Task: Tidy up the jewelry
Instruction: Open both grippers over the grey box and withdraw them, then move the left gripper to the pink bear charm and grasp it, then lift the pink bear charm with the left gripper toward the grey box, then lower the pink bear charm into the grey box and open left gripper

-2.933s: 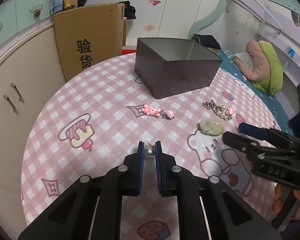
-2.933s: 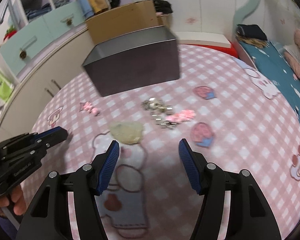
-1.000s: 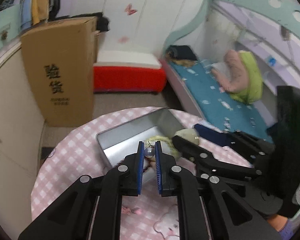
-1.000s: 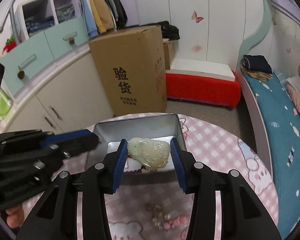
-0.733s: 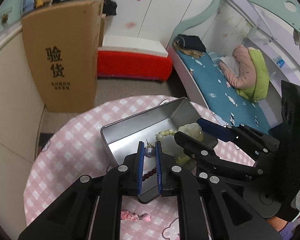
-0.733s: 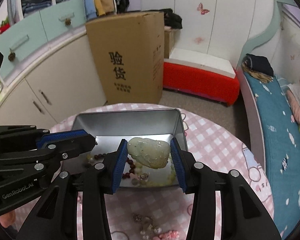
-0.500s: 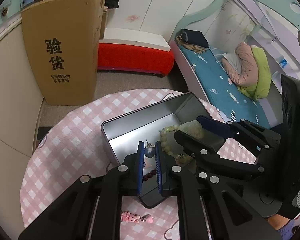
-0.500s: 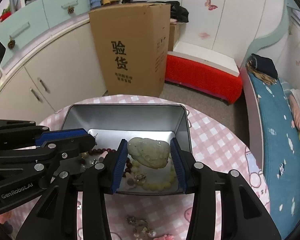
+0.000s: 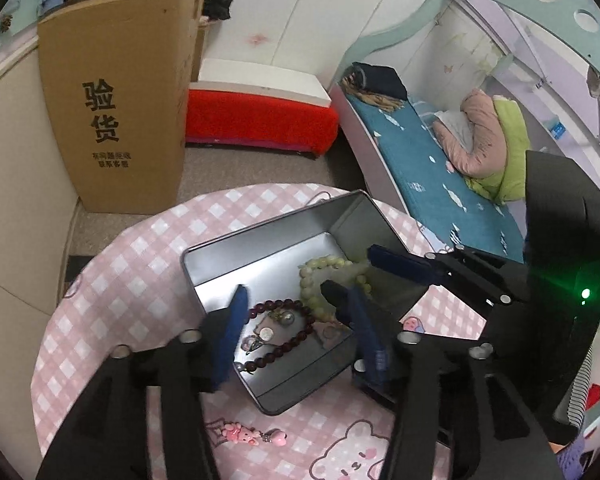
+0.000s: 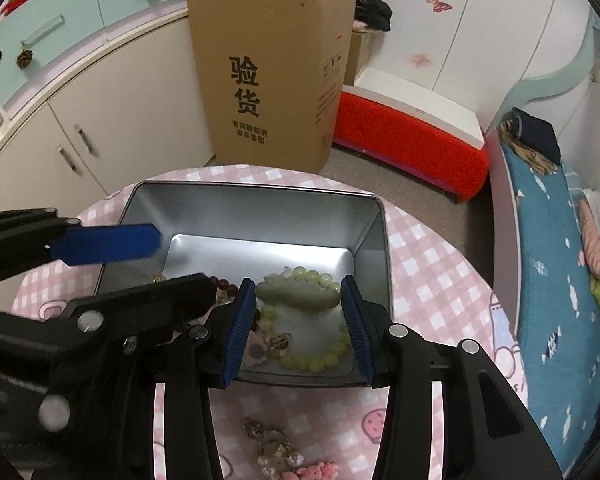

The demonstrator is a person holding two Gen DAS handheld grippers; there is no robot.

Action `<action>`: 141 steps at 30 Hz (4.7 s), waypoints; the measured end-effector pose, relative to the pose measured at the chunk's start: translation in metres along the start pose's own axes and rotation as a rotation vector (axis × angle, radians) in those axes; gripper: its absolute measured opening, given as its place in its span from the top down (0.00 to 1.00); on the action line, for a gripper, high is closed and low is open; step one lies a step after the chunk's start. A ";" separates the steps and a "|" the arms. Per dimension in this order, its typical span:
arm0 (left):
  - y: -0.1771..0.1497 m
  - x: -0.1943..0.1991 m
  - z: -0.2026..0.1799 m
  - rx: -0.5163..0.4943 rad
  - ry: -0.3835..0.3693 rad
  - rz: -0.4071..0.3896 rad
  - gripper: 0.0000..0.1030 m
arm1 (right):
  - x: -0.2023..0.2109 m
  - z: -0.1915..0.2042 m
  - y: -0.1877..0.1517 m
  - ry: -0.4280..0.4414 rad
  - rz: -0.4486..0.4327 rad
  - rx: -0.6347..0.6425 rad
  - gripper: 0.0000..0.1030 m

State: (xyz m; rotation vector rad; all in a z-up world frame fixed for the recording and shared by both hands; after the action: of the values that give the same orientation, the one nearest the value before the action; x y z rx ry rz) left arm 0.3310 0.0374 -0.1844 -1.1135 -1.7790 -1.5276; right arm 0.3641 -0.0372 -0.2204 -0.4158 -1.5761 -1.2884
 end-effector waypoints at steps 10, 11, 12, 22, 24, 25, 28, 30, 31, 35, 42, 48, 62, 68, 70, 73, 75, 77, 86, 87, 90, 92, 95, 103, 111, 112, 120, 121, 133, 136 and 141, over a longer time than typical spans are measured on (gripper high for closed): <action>-0.002 0.040 0.008 0.029 -0.016 -0.101 0.46 | 0.044 0.001 -0.003 0.007 -0.107 -0.015 0.48; -0.004 0.046 0.011 0.027 0.001 -0.122 0.46 | 0.052 0.001 -0.007 0.011 -0.123 -0.019 0.48; -0.005 0.052 0.014 0.026 0.018 -0.138 0.46 | 0.056 0.002 -0.009 0.015 -0.132 -0.022 0.48; -0.050 0.066 0.034 0.016 0.185 -0.200 0.45 | 0.094 -0.015 -0.069 0.025 -0.215 -0.113 0.44; -0.060 0.058 0.034 0.018 0.184 -0.180 0.45 | 0.093 -0.019 -0.084 0.026 -0.210 -0.138 0.44; -0.065 0.053 0.032 0.021 0.182 -0.168 0.45 | 0.092 -0.021 -0.091 0.028 -0.209 -0.151 0.44; -0.081 0.034 0.028 0.030 0.201 -0.122 0.45 | 0.085 -0.025 -0.112 0.042 -0.195 -0.192 0.44; -0.087 0.020 0.023 0.038 0.191 -0.086 0.45 | 0.080 -0.028 -0.122 0.049 -0.182 -0.213 0.44; -0.089 0.016 0.022 0.040 0.188 -0.080 0.45 | 0.077 -0.029 -0.127 0.052 -0.176 -0.223 0.44; -0.095 -0.001 0.015 0.030 0.231 -0.055 0.45 | 0.067 -0.035 -0.143 0.064 -0.157 -0.252 0.44; -0.101 -0.009 0.012 -0.007 0.290 -0.061 0.49 | 0.059 -0.036 -0.154 0.083 -0.150 -0.275 0.44; -0.112 -0.001 0.009 -0.048 0.233 -0.094 0.68 | 0.056 -0.031 -0.157 0.098 -0.144 -0.272 0.44; -0.137 0.022 0.030 -0.015 0.132 -0.117 0.80 | 0.049 -0.017 -0.168 0.091 -0.136 -0.246 0.40; -0.137 0.038 0.027 -0.010 0.113 -0.145 0.80 | 0.046 -0.015 -0.161 0.065 -0.154 -0.228 0.40; -0.136 0.041 0.025 -0.015 0.110 -0.149 0.80 | 0.044 -0.015 -0.156 0.034 -0.158 -0.207 0.40; -0.137 0.045 0.023 -0.014 0.099 -0.153 0.80 | 0.041 -0.017 -0.151 -0.041 -0.150 -0.153 0.40; -0.137 0.048 0.023 -0.016 0.098 -0.156 0.80 | 0.042 -0.020 -0.150 -0.051 -0.149 -0.139 0.40; -0.137 0.049 0.024 -0.019 0.092 -0.155 0.80 | 0.045 -0.024 -0.149 -0.047 -0.154 -0.139 0.40; -0.137 0.048 0.018 -0.025 0.067 -0.148 0.80 | 0.035 -0.029 -0.145 -0.054 -0.119 -0.092 0.40; -0.136 0.047 0.019 -0.022 0.067 -0.146 0.80 | 0.033 -0.026 -0.143 -0.044 -0.119 -0.081 0.40; -0.137 0.046 0.021 -0.012 0.065 -0.137 0.80 | 0.028 -0.022 -0.138 -0.019 -0.126 -0.059 0.41; -0.137 0.045 0.022 -0.009 0.062 -0.134 0.80 | 0.026 -0.020 -0.135 0.016 -0.122 -0.044 0.48; -0.136 0.046 0.022 -0.010 0.054 -0.134 0.80 | 0.026 -0.016 -0.133 0.058 -0.115 -0.023 0.63; -0.136 0.048 0.014 -0.022 0.031 -0.136 0.80 | 0.030 -0.003 -0.137 0.086 -0.093 -0.003 0.76; -0.135 0.056 0.003 -0.034 0.005 -0.150 0.80 | 0.067 -0.010 -0.149 0.072 -0.153 -0.044 0.76; -0.134 0.057 0.001 -0.038 0.001 -0.152 0.80 | 0.071 -0.010 -0.149 0.070 -0.161 -0.047 0.76; -0.109 0.080 -0.017 -0.078 -0.067 -0.195 0.80 | 0.107 -0.010 -0.133 0.065 -0.235 -0.046 0.76; -0.101 0.085 -0.020 -0.088 -0.075 -0.207 0.80 | 0.110 -0.010 -0.129 0.069 -0.246 -0.046 0.76; -0.013 0.064 -0.026 -0.066 -0.135 -0.128 0.80 | 0.112 -0.008 -0.055 0.104 -0.292 -0.071 0.76; -0.004 0.046 -0.022 -0.054 -0.101 -0.089 0.80 | 0.100 -0.011 -0.039 0.094 -0.278 -0.082 0.76; 0.002 0.016 -0.017 -0.037 -0.052 -0.048 0.80 | 0.077 -0.016 -0.023 0.095 -0.238 -0.087 0.76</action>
State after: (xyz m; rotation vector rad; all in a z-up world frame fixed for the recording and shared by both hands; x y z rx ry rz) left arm 0.3227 0.0250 -0.1664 -1.1449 -1.8312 -1.5794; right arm 0.3212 -0.0847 -0.1683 -0.2210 -1.5266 -1.5400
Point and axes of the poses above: each gripper's, at about its wrist camera, not at the fingertips, and x roughly against the way its jaws point, z to its left, y to its top, the point moved 4 cm from there along -x, roughly the way its jaws point, and after that the axes turned 8 degrees about y, right-handed, at the moved point
